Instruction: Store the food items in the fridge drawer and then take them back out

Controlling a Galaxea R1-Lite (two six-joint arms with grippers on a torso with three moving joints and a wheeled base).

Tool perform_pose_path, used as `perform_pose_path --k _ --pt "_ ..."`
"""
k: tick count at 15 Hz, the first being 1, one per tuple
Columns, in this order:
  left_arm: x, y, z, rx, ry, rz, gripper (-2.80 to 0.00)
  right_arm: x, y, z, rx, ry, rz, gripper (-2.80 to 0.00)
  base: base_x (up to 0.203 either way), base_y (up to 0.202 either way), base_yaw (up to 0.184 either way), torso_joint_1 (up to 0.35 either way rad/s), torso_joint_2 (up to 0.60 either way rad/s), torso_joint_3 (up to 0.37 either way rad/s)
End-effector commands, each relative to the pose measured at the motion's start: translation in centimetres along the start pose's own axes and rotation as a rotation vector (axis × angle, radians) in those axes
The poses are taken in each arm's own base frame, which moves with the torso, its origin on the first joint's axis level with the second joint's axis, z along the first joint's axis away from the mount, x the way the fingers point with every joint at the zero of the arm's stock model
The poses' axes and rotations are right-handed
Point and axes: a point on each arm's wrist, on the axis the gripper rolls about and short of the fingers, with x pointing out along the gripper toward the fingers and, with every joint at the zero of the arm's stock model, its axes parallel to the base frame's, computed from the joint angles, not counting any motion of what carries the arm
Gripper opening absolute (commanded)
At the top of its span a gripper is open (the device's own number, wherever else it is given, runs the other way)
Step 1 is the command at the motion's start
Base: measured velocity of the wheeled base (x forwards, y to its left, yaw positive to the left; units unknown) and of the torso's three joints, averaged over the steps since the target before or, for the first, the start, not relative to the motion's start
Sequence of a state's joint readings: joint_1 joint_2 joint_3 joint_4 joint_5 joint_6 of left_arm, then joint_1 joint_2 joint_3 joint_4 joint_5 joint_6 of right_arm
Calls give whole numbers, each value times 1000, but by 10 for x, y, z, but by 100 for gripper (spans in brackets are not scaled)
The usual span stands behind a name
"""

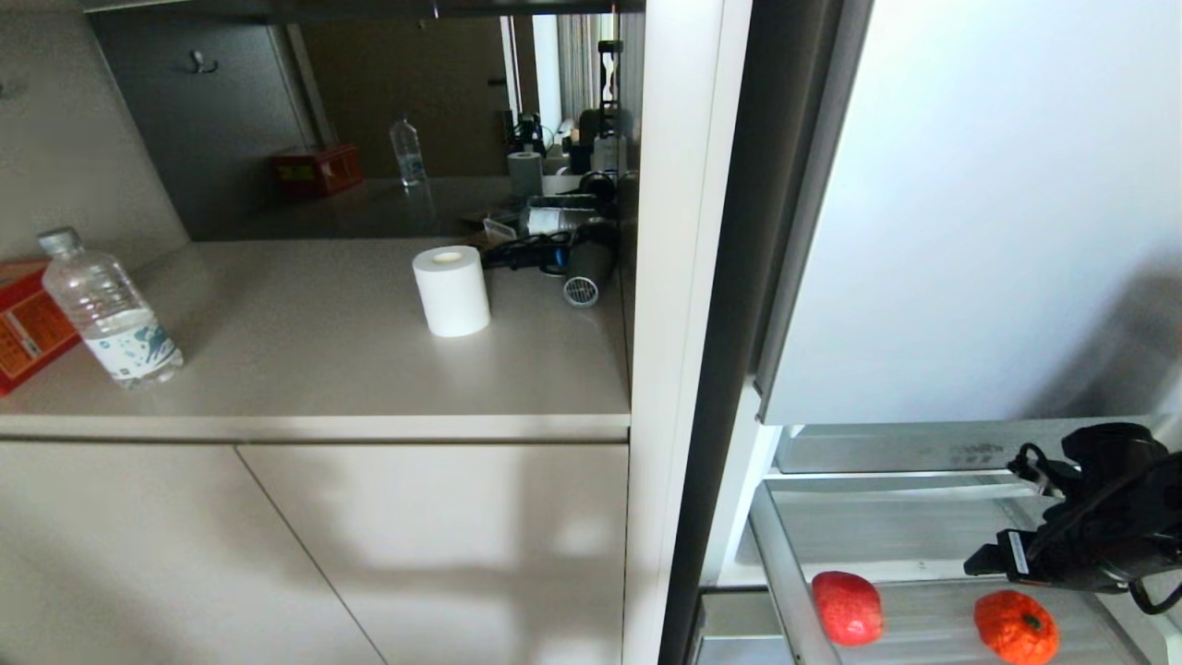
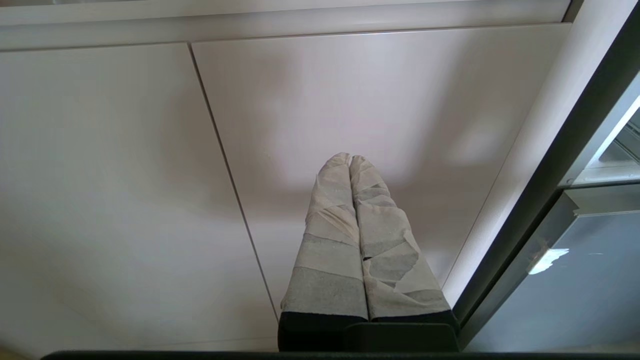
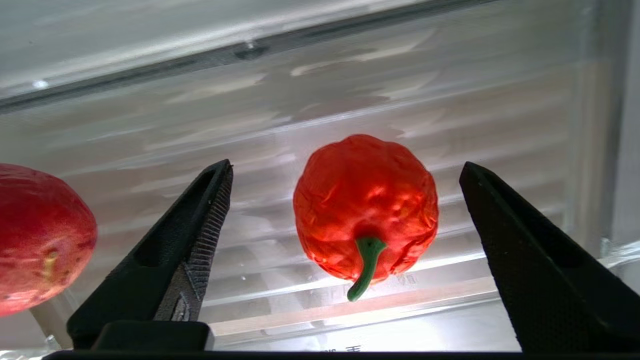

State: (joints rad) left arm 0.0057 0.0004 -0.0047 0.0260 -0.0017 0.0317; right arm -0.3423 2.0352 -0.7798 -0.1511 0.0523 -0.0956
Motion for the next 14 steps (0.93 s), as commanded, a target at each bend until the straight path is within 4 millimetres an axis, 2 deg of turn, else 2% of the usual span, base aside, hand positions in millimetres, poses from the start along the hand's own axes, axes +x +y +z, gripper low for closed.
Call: perform_pose_path --k 1,14 --pt "0 0 0 1 0 1 -280 7 0 -3 1 24 4 0 0 0 0 0 0 0" --pt "0 0 0 1 0 1 -280 39 -5 -5 19 119 20 0 0 0 0 0 0 0"
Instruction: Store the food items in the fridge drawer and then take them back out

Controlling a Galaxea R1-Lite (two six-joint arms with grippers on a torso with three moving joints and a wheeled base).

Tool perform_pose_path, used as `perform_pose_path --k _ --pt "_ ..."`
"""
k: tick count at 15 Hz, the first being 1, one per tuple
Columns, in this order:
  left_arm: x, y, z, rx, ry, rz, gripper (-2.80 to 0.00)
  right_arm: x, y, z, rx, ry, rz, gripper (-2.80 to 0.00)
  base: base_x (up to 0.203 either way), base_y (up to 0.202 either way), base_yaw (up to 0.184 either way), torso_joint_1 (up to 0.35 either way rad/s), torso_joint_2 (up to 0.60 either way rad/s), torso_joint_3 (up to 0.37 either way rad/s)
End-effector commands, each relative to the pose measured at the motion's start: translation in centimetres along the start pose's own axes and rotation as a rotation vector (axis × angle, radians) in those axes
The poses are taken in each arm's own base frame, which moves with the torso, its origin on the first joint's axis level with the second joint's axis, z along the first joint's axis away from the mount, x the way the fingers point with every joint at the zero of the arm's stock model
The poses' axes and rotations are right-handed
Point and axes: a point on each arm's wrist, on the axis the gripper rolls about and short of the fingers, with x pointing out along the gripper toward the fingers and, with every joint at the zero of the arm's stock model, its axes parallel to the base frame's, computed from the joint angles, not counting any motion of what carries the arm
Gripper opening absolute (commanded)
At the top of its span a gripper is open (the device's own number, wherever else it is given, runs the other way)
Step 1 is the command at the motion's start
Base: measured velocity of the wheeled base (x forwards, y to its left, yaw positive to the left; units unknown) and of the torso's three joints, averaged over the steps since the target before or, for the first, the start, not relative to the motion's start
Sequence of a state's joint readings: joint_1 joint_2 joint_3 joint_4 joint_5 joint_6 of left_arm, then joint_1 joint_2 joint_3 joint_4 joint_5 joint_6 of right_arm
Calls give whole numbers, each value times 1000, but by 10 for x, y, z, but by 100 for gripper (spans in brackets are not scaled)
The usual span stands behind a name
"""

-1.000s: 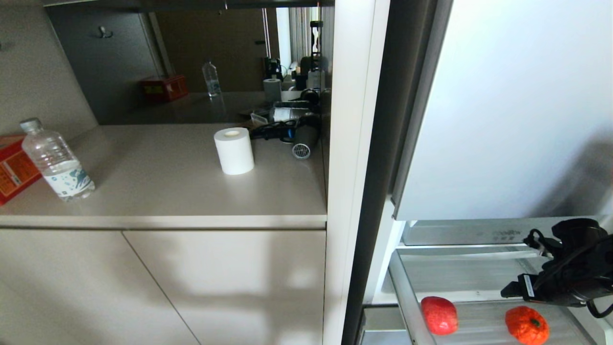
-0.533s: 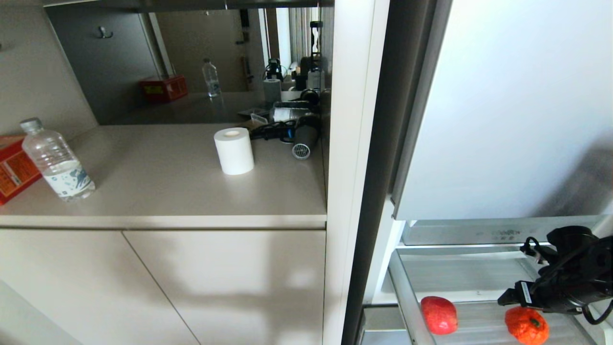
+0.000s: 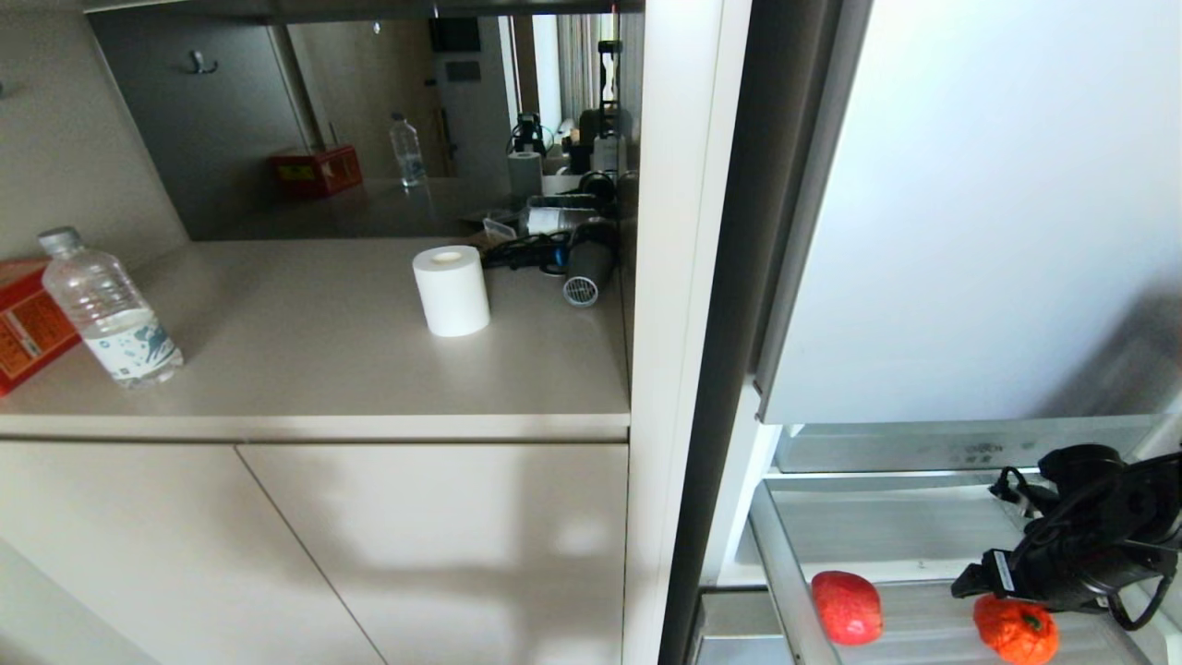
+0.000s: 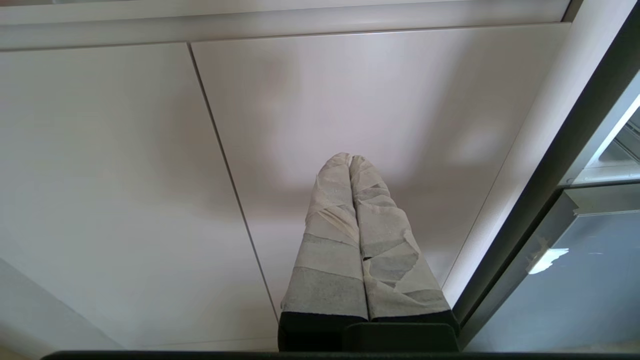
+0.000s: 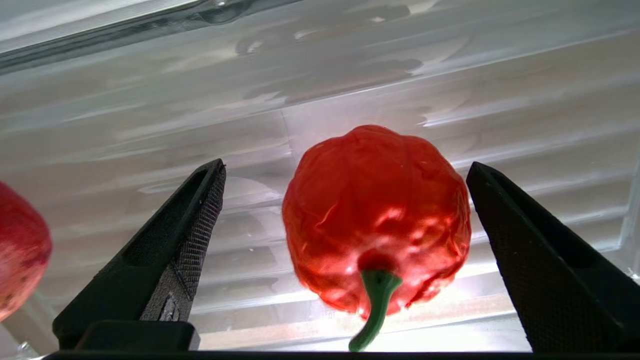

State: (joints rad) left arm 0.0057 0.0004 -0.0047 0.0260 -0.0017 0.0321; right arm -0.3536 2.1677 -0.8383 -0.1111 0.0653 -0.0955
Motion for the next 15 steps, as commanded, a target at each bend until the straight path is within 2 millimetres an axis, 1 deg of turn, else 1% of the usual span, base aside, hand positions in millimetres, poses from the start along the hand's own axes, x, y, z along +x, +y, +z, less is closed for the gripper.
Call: perform_pose_path --k 1,11,15 --pt "0 0 0 0 0 1 -280 5 0 -1 2 13 2 0 0 0 0 0 0 0" --pt "0 0 0 0 0 1 -280 15 -1 -3 5 41 2 0 0 0 0 0 0 0" --pt "0 0 0 0 0 1 -280 16 -2 -2 5 38 2 0 0 0 0 0 0 0"
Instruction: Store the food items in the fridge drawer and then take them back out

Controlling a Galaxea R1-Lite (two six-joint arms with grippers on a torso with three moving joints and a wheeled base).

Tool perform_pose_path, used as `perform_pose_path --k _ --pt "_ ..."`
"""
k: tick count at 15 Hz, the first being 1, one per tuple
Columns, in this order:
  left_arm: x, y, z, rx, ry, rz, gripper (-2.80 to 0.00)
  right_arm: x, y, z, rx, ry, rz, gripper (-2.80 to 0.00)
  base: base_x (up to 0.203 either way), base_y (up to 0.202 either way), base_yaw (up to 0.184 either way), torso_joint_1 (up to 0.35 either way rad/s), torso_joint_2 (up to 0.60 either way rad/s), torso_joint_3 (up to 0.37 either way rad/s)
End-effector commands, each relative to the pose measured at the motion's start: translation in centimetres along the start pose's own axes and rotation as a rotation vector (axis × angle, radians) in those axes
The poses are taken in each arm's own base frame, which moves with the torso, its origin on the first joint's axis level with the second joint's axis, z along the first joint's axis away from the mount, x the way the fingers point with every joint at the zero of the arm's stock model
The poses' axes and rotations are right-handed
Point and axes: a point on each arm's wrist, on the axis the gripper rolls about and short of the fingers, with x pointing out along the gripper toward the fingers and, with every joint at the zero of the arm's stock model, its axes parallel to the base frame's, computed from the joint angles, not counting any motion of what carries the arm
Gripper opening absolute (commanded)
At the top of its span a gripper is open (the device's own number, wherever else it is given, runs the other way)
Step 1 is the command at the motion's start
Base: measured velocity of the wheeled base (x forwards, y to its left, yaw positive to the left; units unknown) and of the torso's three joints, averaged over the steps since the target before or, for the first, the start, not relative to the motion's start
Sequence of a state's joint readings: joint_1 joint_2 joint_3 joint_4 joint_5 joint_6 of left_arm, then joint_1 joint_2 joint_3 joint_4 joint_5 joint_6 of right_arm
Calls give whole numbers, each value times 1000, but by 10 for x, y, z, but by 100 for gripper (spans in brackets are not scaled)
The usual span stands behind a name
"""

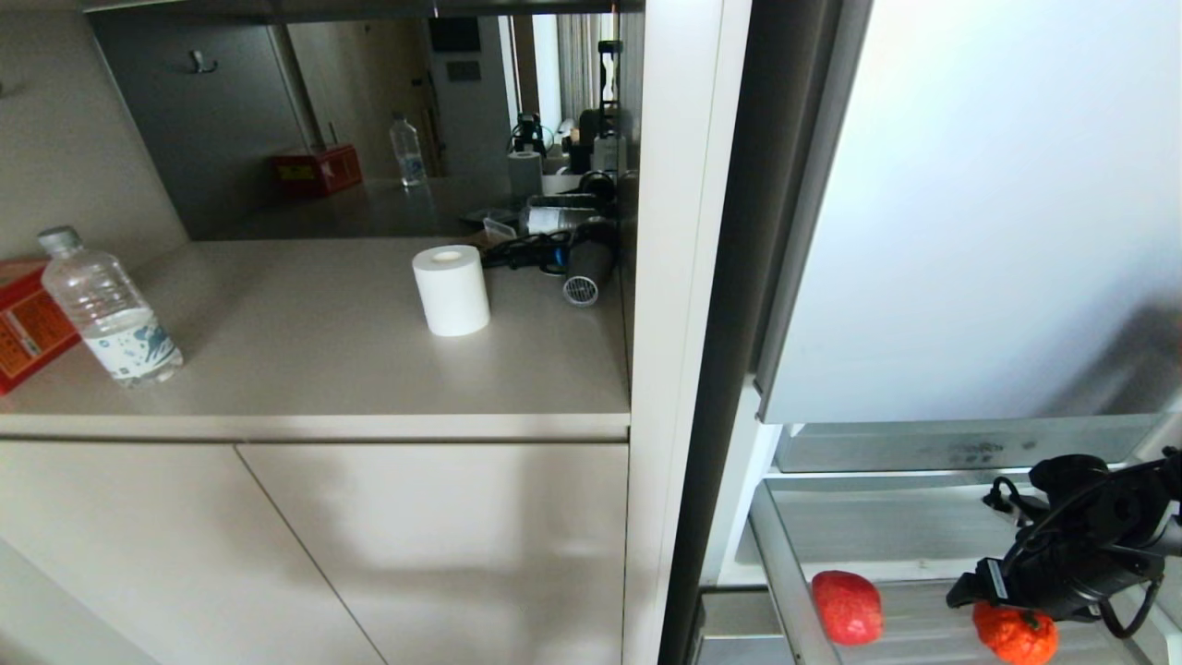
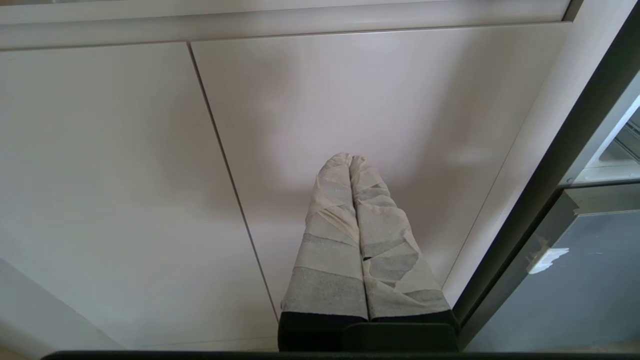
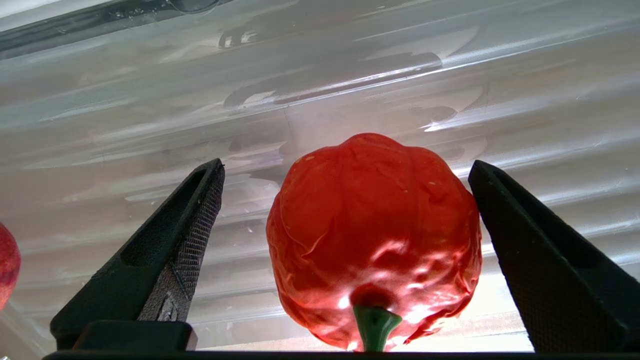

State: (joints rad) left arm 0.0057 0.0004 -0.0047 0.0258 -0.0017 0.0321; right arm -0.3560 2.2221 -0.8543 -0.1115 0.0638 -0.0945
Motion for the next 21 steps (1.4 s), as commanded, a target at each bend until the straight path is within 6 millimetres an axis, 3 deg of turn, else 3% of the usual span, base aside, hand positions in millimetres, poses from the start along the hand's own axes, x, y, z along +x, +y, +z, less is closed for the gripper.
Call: perform_pose_path --k 1,7,8,15,21 --pt "0 0 0 0 0 1 -280 2 0 0 0 4 1 0 0 0 0 0 0 0" --pt "0 0 0 0 0 1 -280 2 0 -1 0 6 1 0 0 0 0 0 0 0" --pt "0 0 0 0 0 1 -280 2 0 -1 0 6 1 -280 0 0 0 0 0 0" --pt "0 0 0 0 0 1 -280 -4 -1 -2 5 -3 -1 -280 0 0 0 -1 4 2" --pt "0 0 0 0 0 1 -280 -41 -6 -6 25 -81 -17 -280 0 0 0 0 0 0"
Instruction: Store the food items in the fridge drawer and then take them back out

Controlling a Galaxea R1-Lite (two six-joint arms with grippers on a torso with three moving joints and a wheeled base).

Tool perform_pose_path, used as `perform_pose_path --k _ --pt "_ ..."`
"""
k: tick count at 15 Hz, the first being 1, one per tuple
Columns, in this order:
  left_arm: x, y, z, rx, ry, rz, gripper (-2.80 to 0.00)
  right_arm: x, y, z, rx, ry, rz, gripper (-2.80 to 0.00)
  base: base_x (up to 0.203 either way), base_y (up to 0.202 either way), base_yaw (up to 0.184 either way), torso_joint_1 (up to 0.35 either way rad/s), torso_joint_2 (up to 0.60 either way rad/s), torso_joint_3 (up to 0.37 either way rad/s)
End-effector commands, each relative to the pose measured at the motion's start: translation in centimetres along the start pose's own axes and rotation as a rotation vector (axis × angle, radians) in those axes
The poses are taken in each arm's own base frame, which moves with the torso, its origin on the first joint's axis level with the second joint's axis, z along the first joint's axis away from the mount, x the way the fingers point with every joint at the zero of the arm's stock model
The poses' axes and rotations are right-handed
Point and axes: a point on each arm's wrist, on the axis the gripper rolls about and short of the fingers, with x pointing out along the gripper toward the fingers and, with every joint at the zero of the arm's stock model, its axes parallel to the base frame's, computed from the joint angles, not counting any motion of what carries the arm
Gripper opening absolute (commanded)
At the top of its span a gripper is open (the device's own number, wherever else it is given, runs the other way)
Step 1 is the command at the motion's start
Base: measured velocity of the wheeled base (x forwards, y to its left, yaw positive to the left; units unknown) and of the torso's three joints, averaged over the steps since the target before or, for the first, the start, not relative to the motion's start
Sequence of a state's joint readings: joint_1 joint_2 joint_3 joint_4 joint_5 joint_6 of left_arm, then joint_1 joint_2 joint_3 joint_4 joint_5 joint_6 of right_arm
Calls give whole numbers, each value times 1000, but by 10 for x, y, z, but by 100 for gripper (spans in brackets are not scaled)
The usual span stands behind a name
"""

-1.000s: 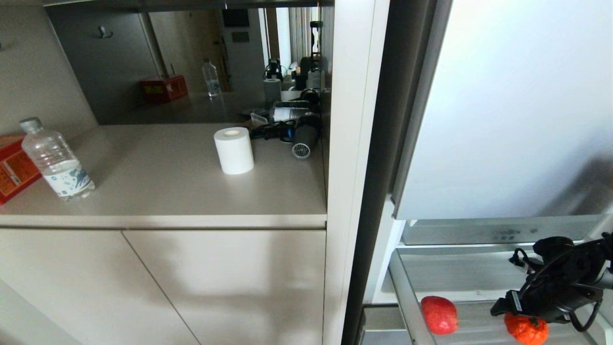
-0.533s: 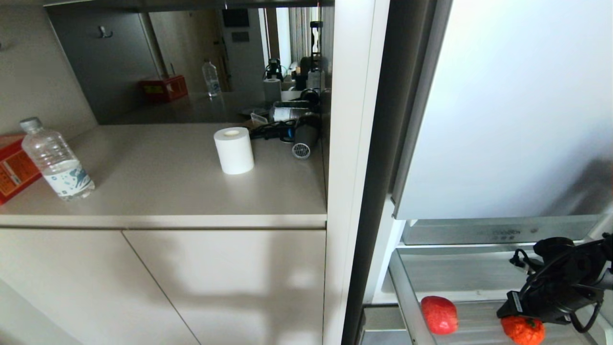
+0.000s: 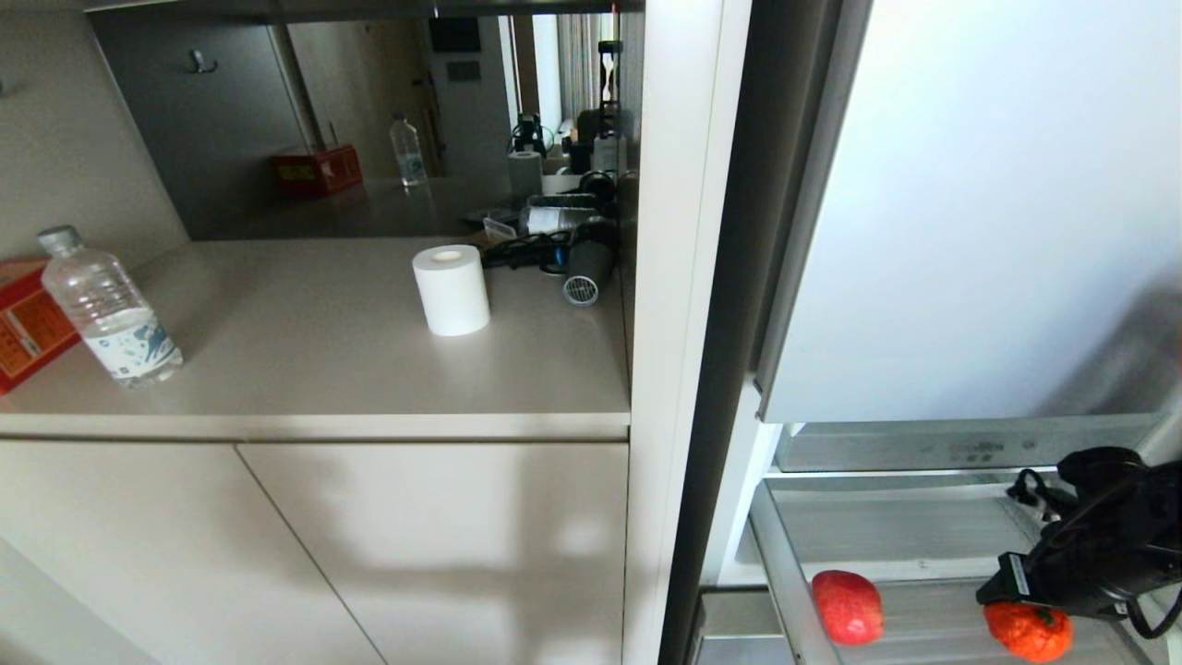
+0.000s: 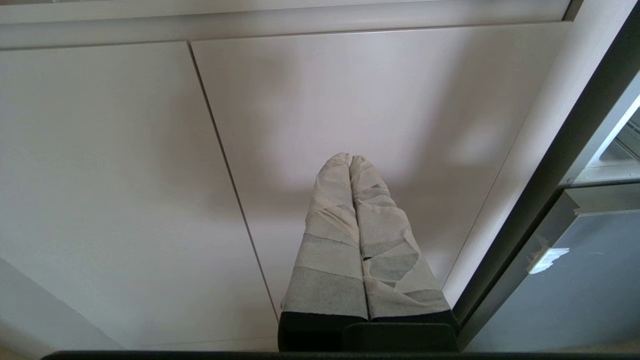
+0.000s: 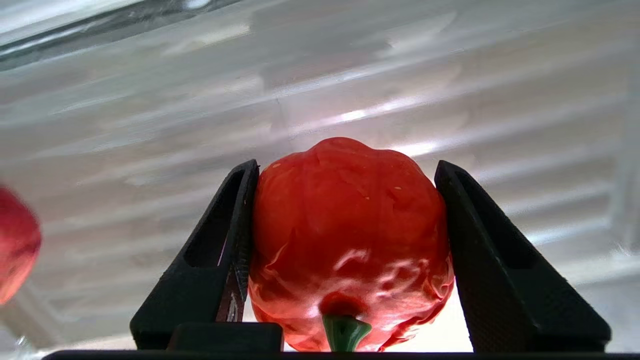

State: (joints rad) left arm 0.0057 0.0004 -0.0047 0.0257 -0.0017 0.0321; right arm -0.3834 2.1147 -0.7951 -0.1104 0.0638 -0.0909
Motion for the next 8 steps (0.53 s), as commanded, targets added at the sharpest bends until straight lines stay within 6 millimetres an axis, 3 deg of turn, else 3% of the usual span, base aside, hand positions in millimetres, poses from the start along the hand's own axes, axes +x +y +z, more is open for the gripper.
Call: perform_pose_path --k 1,8 --pt "0 0 0 0 0 1 -280 -18 0 0 0 -43 -4 -280 0 0 0 0 0 0" --pt "0 0 0 0 0 1 -280 -62 0 -7 36 -153 -16 -280 0 0 0 0 0 0"
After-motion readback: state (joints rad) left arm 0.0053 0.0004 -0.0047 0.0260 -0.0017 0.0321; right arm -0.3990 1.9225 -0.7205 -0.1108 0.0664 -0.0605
